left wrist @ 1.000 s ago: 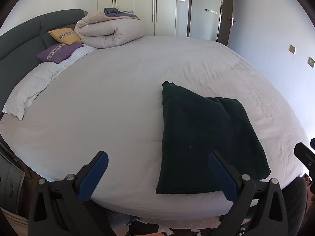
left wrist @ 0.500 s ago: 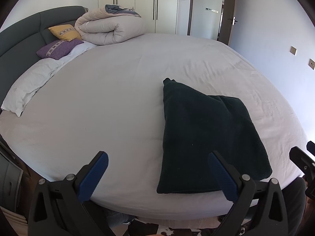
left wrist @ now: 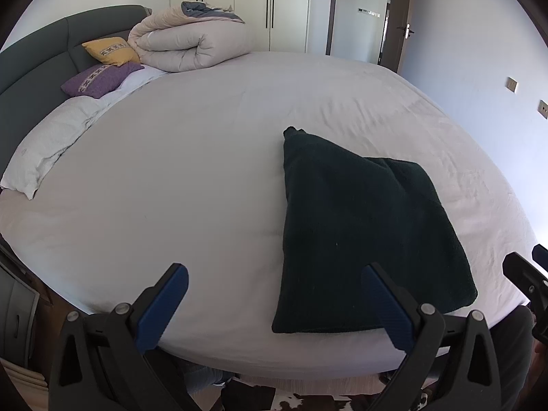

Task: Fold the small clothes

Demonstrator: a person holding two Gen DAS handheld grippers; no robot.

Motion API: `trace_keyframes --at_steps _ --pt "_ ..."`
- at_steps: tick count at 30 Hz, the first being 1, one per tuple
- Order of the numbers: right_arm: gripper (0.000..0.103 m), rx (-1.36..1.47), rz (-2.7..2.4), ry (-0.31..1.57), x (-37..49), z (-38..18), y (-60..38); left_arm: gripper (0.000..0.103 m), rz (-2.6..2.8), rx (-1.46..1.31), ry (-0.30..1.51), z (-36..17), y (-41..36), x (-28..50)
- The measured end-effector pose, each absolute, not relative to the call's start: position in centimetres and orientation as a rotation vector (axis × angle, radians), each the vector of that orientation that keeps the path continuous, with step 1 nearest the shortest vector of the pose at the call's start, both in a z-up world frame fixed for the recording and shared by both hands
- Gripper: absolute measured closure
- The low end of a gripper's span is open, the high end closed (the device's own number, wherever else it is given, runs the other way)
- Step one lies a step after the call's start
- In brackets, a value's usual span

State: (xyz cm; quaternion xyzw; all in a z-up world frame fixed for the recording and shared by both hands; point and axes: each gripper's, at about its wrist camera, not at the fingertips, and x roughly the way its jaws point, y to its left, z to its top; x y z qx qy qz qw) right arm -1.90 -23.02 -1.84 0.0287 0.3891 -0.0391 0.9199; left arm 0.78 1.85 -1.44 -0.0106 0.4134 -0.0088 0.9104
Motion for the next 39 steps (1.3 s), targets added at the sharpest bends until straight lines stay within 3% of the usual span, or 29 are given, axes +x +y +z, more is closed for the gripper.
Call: trace_keyframes --at_steps 39 --pt "0.0 0.051 -0.068 0.815 -0.6 -2.6 -21.3 0.0 -0.021 -0.02 0.876 -2.4 1.8 0.9"
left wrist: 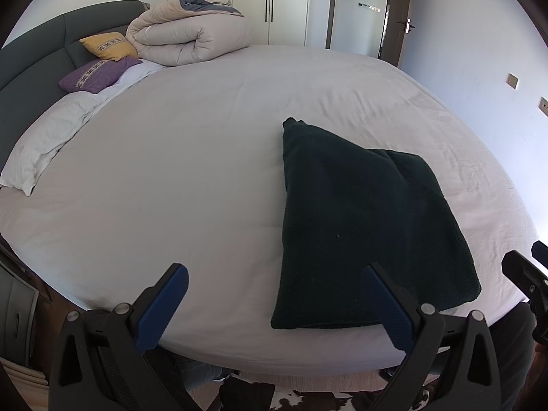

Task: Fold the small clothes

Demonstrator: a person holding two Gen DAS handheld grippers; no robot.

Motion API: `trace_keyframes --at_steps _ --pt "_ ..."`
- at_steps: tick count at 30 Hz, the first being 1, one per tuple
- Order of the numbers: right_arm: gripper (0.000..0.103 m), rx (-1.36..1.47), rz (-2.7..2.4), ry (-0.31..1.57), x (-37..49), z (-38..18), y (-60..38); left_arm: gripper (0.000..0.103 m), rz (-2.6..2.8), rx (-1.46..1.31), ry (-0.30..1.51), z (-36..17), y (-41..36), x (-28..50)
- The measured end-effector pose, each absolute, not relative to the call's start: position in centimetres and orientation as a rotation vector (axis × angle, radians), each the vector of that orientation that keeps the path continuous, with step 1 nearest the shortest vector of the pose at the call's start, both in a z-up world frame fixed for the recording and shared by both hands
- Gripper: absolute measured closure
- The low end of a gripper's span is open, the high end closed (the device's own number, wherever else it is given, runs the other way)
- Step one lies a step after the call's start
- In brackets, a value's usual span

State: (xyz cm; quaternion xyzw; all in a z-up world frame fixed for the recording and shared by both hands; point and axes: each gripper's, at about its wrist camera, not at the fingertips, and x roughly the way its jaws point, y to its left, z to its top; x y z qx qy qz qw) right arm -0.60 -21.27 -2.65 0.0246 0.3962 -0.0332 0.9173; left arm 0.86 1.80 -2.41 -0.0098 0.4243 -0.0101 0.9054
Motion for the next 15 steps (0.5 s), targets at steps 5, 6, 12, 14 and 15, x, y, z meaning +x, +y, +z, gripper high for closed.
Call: trace_keyframes --at_steps 5,6,12,14,15 --pt "0.0 0.052 -0.068 0.815 -0.61 -2.72 -21.2 0.0 -0.021 -0.02 0.878 -2.43 1.81 0.84" --pt "0.0 0.051 -0.069 0.816 -0.61 -2.74 -21.18 0.0 -0.022 -0.02 0.878 -2.46 1.81 0.85" --pt "0.0 0.052 -0.069 0.816 -0.6 -2.75 -21.17 0.0 -0.022 -0.02 0.88 -2.56 1.91 0.86" --pt "0.0 0.052 -0.069 0.816 -0.61 -2.78 -21.13 0.0 -0.022 -0.02 0.88 -2.54 1.88 0.86" --pt "0.0 0.052 -0.069 0.816 -0.6 -2.77 -21.15 0.0 -0.023 -0.02 0.881 -2.56 1.89 0.85"
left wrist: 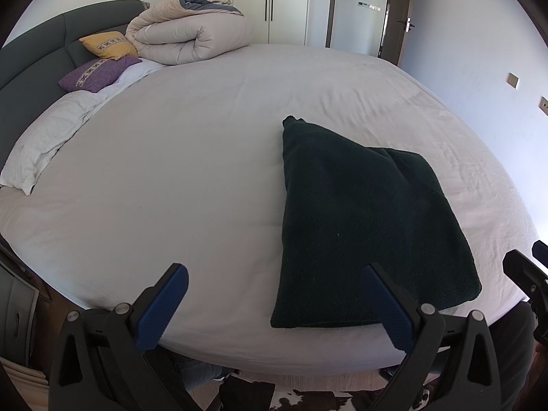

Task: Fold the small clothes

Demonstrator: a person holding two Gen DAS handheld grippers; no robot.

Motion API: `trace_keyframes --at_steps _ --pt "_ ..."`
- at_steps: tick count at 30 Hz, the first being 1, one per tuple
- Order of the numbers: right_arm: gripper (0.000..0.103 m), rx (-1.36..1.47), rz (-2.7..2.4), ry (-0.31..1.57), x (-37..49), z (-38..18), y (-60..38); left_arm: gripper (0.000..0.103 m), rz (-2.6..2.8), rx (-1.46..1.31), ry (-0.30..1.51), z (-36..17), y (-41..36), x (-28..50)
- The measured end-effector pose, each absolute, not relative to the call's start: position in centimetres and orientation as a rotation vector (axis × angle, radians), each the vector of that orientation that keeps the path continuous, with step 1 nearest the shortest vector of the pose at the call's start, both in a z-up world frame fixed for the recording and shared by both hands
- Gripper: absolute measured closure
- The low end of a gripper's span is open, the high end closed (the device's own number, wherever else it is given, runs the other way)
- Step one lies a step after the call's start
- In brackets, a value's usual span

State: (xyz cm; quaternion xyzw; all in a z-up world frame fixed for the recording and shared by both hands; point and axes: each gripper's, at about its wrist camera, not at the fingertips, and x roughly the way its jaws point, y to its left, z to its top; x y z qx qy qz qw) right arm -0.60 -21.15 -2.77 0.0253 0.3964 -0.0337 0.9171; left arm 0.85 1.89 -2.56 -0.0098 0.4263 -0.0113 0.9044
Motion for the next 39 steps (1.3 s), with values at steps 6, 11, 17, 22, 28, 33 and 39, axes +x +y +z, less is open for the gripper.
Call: trace_keyframes --at_steps 6,11,17,22,28,33,39 --pt "0.0 0.052 -0.069 0.816 -0.6 -2.75 -21.16 0.0 -0.023 -0.025 0.882 -2.68 1.93 0.81" --pt "0.0 0.051 -0.07 0.816 -0.59 -2.78 -21.11 0.0 -0.022 -0.025 0.886 -2.76 1.97 0.83" --pt "0.0 0.051 -0.067 0.818 -0.56 -2.84 -21.02 0.0 -0.022 -0.025 0.887 -2.75 1.93 0.83" --pt "0.0 0.051 -0.067 0.818 -0.58 -2.87 -20.9 0.0 -0.022 -0.026 0.887 -2.75 1.92 0.83" --pt "0.0 0.051 -0.067 0.819 -0.56 -2.88 -20.93 0.0 -0.023 -0.029 0.891 -2.86 1.91 0.81" --pt "0.0 0.051 -0.067 0.819 -0.62 -2.93 -20.73 0.0 -0.024 -0.027 0.892 -2.92 1.94 0.8" --pt "0.0 0.052 -0.066 0.82 -0.63 -2.96 -20.71 0.0 -0.026 -0.026 0.896 -2.98 1.88 0.89"
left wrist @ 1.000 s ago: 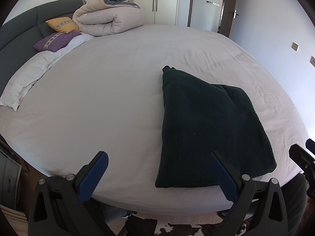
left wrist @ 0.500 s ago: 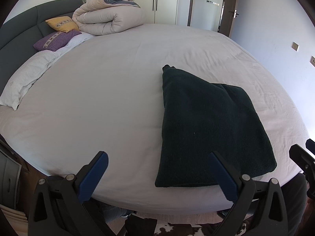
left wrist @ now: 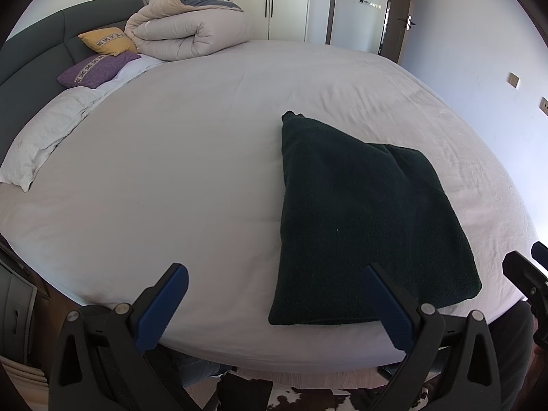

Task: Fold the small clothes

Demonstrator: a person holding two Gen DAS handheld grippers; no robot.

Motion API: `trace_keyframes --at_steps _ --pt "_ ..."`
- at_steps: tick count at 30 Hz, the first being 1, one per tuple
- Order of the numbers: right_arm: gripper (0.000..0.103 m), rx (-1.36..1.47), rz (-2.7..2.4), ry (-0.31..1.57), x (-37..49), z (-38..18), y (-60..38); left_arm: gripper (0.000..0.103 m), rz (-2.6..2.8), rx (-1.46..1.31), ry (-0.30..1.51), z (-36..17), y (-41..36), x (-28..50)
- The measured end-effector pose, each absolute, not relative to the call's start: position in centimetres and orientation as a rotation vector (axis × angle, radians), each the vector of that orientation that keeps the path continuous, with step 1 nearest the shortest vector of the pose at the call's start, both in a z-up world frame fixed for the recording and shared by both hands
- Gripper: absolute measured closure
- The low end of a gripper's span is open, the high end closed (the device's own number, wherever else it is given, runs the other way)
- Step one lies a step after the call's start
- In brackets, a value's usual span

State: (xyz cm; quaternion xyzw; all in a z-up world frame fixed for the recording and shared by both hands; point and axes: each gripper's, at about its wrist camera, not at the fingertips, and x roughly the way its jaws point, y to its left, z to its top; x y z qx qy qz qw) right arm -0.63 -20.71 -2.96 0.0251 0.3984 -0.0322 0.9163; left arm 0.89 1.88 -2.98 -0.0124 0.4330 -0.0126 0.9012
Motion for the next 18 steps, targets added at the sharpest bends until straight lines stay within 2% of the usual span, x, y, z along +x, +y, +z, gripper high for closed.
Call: trace_keyframes --at_steps 18 --pt "0.0 0.06 -0.062 0.83 -0.71 -3.2 -20.58 0.0 -0.025 -0.003 0.891 -3.18 1.65 0.85"
